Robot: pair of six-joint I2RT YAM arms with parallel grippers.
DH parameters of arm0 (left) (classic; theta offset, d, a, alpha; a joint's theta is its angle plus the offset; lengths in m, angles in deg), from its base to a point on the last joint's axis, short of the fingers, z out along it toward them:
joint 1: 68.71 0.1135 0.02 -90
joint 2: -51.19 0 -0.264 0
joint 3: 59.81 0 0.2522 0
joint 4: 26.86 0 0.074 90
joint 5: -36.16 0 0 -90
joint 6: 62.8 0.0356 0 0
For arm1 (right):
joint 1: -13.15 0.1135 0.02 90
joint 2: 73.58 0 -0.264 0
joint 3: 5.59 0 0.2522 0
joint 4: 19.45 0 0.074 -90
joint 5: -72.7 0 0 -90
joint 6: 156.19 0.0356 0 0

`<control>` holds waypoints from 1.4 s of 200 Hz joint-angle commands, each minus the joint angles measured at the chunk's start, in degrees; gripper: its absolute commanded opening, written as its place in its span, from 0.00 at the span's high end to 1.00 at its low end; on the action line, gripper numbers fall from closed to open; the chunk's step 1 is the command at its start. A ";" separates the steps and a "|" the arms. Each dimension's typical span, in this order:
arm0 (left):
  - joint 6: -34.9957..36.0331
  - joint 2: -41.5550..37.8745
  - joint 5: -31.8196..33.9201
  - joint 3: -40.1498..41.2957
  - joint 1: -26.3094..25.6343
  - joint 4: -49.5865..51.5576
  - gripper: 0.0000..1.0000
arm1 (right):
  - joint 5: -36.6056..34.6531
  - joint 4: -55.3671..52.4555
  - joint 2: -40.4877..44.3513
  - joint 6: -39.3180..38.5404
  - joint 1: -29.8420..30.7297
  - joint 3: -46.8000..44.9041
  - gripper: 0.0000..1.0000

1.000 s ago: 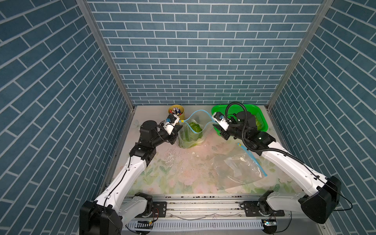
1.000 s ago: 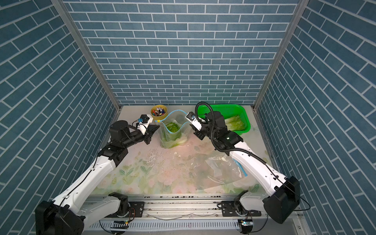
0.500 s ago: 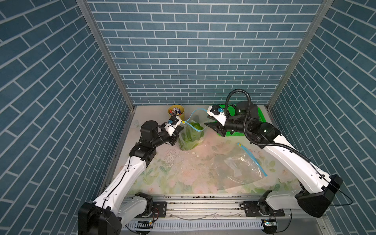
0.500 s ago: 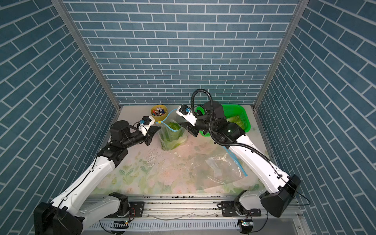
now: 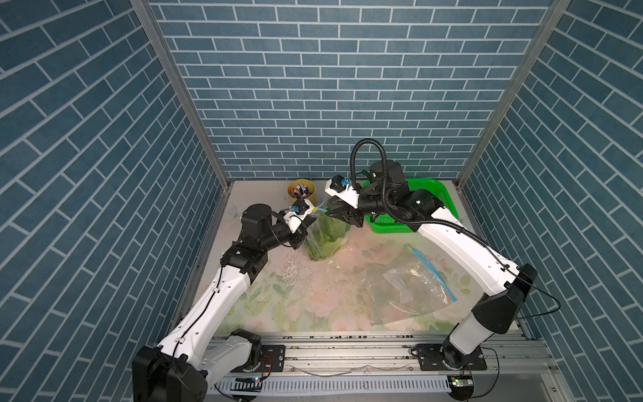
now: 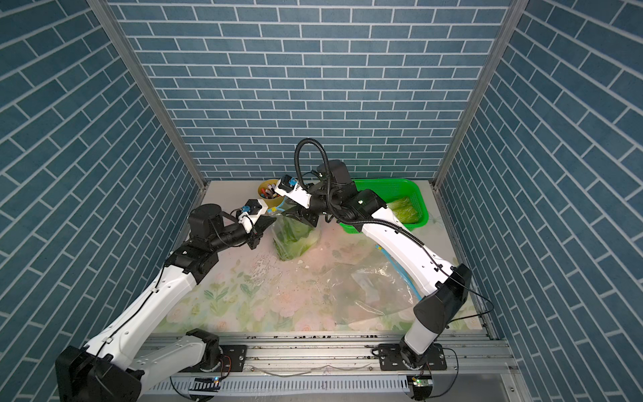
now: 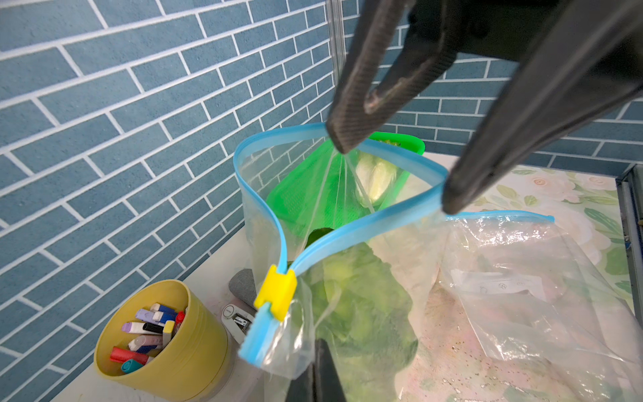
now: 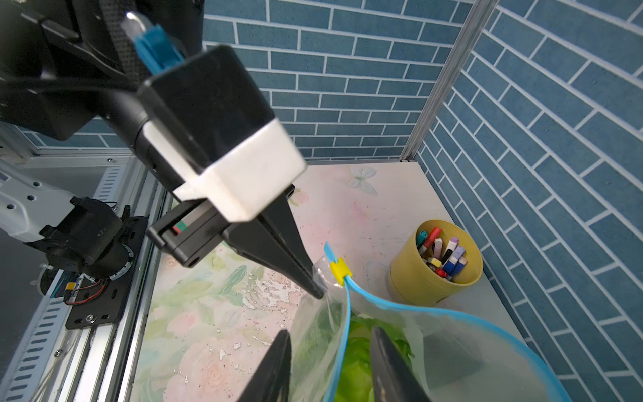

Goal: Put the chinese cabbages into a zipper bag and zip it
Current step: Zip the zipper on the zipper food storage bag.

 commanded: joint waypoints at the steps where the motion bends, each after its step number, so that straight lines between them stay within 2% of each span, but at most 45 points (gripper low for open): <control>1: 1.03 -0.41 -1.52 -1.78 -0.39 -0.02 1.00 | 4.21 -3.95 -2.73 -4.12 0.08 4.06 0.61; 98: 2.70 0.47 -2.32 -3.71 -0.39 1.83 1.00 | 10.44 -13.06 -13.29 -7.90 0.08 17.68 0.62; 169: 3.67 1.00 -0.40 -5.15 -0.39 2.76 1.00 | 9.88 -15.29 -12.63 -8.67 0.55 16.03 0.74; 197: 4.14 1.14 -0.31 -5.54 -0.39 3.35 1.00 | 9.06 -14.20 -10.82 -8.82 0.82 13.45 0.82; 220: 4.28 1.17 -0.17 -5.98 -0.39 4.02 1.00 | 8.73 -13.93 -9.94 -8.64 0.95 13.46 0.82; 247: 4.38 0.77 -0.56 -6.00 -0.39 4.08 1.00 | 4.76 -13.93 -10.81 -8.98 0.94 14.16 0.81; 280: 4.42 0.50 -0.75 -6.17 -0.41 4.33 1.00 | 4.95 -14.20 -12.01 -9.25 1.09 15.02 0.76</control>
